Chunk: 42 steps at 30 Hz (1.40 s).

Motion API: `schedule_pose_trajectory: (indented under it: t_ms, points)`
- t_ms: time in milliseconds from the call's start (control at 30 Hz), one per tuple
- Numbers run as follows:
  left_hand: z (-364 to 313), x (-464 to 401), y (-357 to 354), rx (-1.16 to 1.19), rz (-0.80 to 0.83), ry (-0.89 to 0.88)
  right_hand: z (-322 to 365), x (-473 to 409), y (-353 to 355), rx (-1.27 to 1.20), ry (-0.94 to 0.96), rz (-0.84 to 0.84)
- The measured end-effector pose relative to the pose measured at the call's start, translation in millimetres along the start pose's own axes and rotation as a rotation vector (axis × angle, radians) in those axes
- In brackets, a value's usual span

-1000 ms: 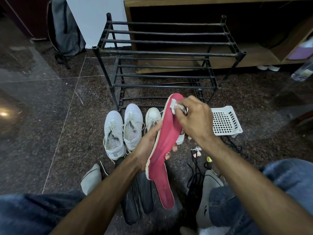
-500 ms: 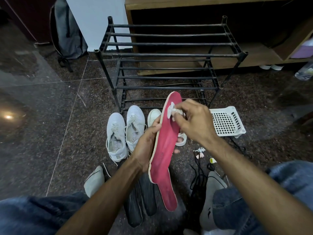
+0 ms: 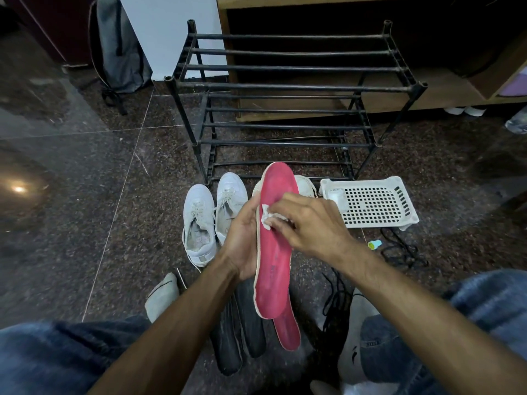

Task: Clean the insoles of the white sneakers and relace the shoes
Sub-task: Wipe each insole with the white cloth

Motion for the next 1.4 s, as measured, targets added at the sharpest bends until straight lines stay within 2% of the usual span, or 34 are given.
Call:
schedule_pose_trajectory:
  t_ms: [67, 200, 267, 333, 400, 500, 567, 600, 667, 733, 767, 833, 900, 933, 1033, 1100, 1167, 1267, 1333, 1400]
  points:
    - [7, 0, -2, -0.05, -0.015, 0.017, -9, -5, 6, 0.051, -0.084, -0.057]
    - [12, 1, -8, -0.11, 0.008, 0.054, -26, -8, 20, 0.048, -0.288, -0.276]
    - [9, 1, -9, -0.091, -0.01, 0.048, -18, -5, 15, -0.02, -0.214, -0.267]
    - [6, 1, -8, -0.051, -0.022, 0.058, -2, -1, 5, -0.101, -0.082, -0.145]
    - [4, 4, -9, -0.04, -0.027, 0.065, 1, -1, 4, -0.071, -0.041, -0.106]
    - [8, 3, -6, -0.186, -0.035, 0.052, -22, -11, 22, 0.072, -0.176, -0.265]
    - [13, 2, -3, -0.24, -0.038, 0.075, -33, -12, 30, 0.052, -0.238, -0.327]
    - [12, 3, -4, -0.239, -0.041, 0.079, -31, -10, 27, 0.005, -0.206, -0.319]
    - [9, 3, -7, -0.168, -0.037, 0.071, -14, -4, 17, -0.127, -0.094, -0.214]
    - [6, 3, -10, -0.11, -0.046, 0.066, -2, 2, 8, -0.127, -0.016, -0.115]
    - [6, 2, -7, -0.127, -0.047, 0.052, -5, 0, 10, -0.068, -0.018, -0.124]
    - [6, -1, -2, -0.185, -0.046, 0.031, -22, -7, 22, 0.043, -0.144, -0.229]
    - [9, -2, 1, -0.221, -0.046, 0.042, -40, -11, 35, 0.067, -0.268, -0.341]
    - [9, -2, 1, -0.225, -0.053, 0.047, -41, -10, 34, 0.043, -0.261, -0.361]
    - [4, -1, -4, -0.143, -0.048, 0.048, -14, -1, 15, -0.091, -0.07, -0.224]
    - [1, 0, -7, -0.089, -0.046, 0.059, -2, 5, 6, -0.073, 0.004, -0.112]
    - [-2, 0, -5, -0.139, -0.079, 0.038, -11, -2, 13, 0.028, -0.04, -0.149]
    - [-2, -1, -3, -0.204, -0.101, 0.031, -31, -11, 29, 0.122, -0.227, -0.257]
    - [-3, -1, -3, -0.184, -0.107, 0.02, -23, -8, 24, 0.107, -0.238, -0.196]
    - [-5, -1, -4, -0.139, -0.097, 0.009, -3, 1, 9, 0.049, -0.172, -0.023]
Point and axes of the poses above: each hand's wrist, its own x-axis away from the middle knuckle, its own y-axis out of the back of the hand, z = x × y, the point moved 4 cm from there along -x, towards the middle knuckle, and after that the axes turned 1 degree about x, right-handed, at the moved point
